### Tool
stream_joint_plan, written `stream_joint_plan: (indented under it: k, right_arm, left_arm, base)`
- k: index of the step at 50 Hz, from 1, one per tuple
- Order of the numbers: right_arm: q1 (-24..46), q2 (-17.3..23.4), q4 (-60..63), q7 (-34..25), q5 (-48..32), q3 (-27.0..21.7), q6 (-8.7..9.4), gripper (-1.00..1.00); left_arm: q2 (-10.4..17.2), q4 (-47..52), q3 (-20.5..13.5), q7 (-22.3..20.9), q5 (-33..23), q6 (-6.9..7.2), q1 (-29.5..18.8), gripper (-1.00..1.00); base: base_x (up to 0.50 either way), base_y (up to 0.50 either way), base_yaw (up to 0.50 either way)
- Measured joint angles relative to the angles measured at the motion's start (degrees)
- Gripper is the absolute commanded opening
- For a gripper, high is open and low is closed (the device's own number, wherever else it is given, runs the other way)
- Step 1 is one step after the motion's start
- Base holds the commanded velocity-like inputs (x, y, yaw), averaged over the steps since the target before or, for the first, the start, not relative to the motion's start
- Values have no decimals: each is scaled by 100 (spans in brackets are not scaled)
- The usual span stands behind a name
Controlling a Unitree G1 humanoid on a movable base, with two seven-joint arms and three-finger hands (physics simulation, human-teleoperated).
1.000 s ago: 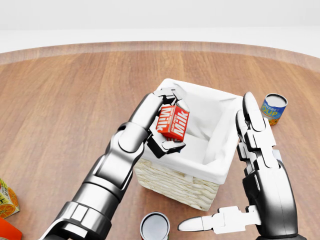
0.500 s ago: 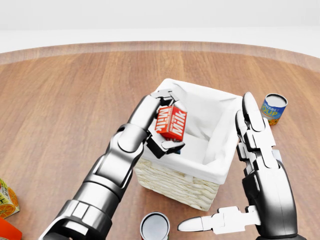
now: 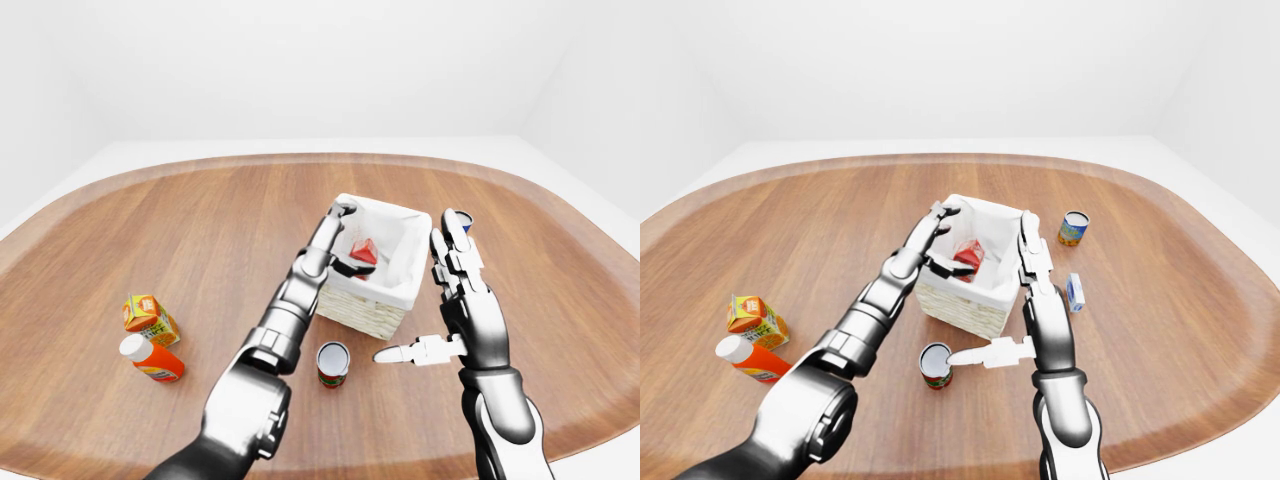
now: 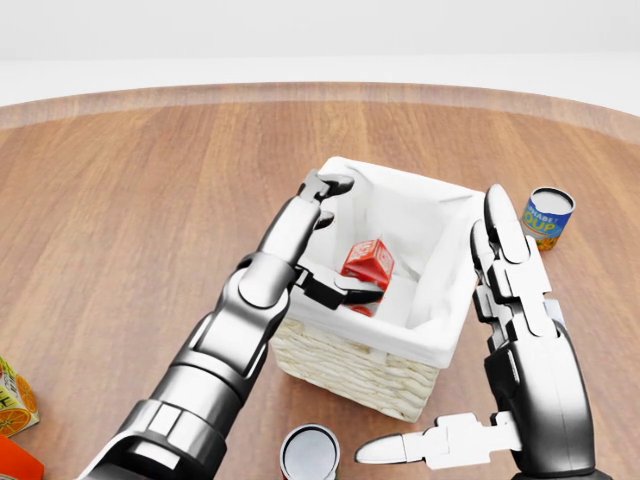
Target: Pick the milk and place it in the basket.
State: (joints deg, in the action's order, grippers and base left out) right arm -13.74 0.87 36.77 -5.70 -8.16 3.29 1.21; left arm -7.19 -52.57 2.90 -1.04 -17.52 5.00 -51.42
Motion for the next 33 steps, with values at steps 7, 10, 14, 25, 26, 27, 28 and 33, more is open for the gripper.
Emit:
stream_joint_plan:
  k: [7,10,14,25,26,27,28,33]
  right_arm:
    - [2,0,0,-2,0,-3,1,100]
    - [2,-1,-2,-3,0,-4,1,100]
    - [3,-1,-4,-2,-2,-3,0,100]
    - [6,-2,-8,-1,-4,-1,2,100]
    - [6,-2,-7,0,-4,-1,3,100]
    - [5,-2,-6,0,-4,-1,4,100]
    - [6,-2,-6,0,-3,-1,4,100]
    - [2,-2,-7,4,-8,5,2,100]
  left_arm:
    - [-11,4,39,53,-74,0,10,100]
    - [-27,0,26,96,-91,0,9,100]
    - [-33,9,23,112,-85,0,16,100]
    - [-40,339,34,74,0,0,155,100]
    - [-41,434,35,63,27,0,189,100]
    - [-41,542,35,54,57,0,226,100]
    - [-40,657,34,46,92,0,264,100]
    - [-11,1320,28,12,301,0,471,100]
  base:
    - [0,0,0]
    - [0,0,0]
    - [0,0,0]
    - [0,0,0]
    - [0,0,0]
    - [0,0,0]
    - [0,0,0]
    - [0,0,0]
